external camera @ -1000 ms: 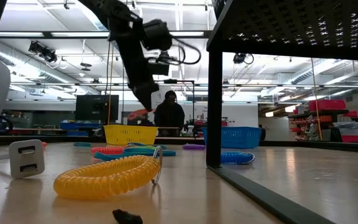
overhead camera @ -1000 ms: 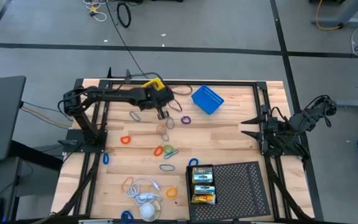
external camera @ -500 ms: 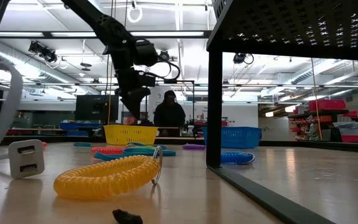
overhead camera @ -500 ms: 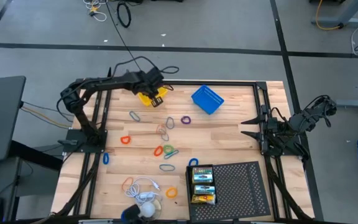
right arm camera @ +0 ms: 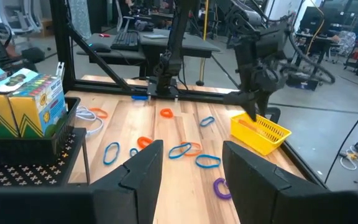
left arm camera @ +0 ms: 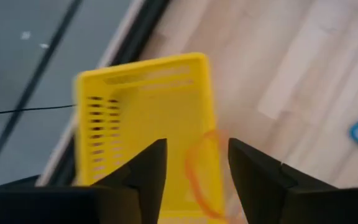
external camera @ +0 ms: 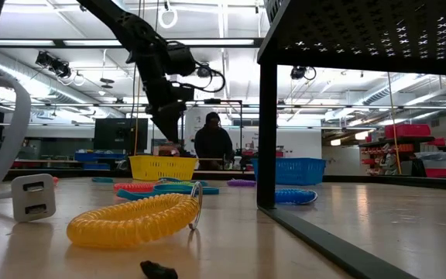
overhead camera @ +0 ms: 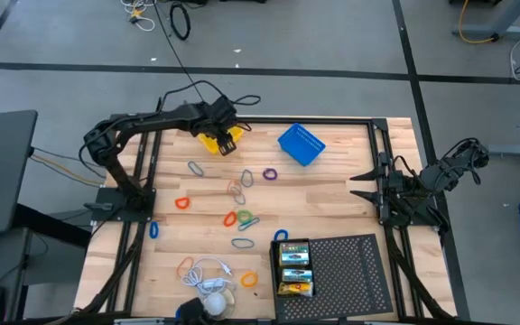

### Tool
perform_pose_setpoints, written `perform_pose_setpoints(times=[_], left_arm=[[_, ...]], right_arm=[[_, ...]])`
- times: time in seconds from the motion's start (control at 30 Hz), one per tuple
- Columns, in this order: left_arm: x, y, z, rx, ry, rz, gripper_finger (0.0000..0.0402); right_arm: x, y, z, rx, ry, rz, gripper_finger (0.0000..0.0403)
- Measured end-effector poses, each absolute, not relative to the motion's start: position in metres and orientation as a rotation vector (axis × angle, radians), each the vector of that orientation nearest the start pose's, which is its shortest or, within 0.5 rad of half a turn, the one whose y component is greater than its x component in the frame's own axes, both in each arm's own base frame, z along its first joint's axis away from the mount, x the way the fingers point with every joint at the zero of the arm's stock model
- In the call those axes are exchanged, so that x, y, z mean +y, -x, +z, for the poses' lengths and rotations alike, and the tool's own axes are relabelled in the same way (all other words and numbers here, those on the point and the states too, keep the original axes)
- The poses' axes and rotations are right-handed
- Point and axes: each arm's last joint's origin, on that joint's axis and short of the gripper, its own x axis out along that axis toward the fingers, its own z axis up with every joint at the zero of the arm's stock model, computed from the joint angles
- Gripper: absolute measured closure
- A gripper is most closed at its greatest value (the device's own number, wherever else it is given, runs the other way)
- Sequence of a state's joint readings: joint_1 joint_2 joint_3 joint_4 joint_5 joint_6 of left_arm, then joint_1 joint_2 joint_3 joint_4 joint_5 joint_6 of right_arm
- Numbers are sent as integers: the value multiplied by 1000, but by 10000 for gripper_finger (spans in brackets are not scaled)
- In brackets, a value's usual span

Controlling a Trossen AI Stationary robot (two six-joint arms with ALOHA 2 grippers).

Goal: Pick & Place Office Desk Supplies
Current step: Put the orange rubber band into the yellow basket, then put the blue rubber band into the yellow basket

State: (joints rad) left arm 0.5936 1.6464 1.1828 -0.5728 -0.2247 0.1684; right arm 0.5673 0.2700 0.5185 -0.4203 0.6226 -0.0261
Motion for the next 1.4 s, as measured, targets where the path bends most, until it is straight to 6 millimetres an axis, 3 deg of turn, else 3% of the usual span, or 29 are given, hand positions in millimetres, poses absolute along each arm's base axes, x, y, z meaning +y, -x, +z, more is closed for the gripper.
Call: perform_pose_setpoints(times=[0.23,0.43,0.6,0.8,0.97,1.2,1.4], left_arm=[[189,-259,254,1056,10,722,211],[169,-243,268,1116,48,628,211],[151,-233,254,1238,88,541,210],[137,-226,217,1228,224,449,210],[123,-238,200,1075,357,336,210],[88,-276,214,853,221,311,211],[74,-303,211,824,167,339,212]], right_arm=[[28,-75,276,148,104,-53,227],[28,-75,275,156,109,-53,227],[28,-75,275,160,112,-53,227],[28,-75,275,163,112,-35,227],[28,-75,274,166,115,-35,227],[28,-75,274,166,125,-34,227],[28,-75,274,165,130,-51,227]])
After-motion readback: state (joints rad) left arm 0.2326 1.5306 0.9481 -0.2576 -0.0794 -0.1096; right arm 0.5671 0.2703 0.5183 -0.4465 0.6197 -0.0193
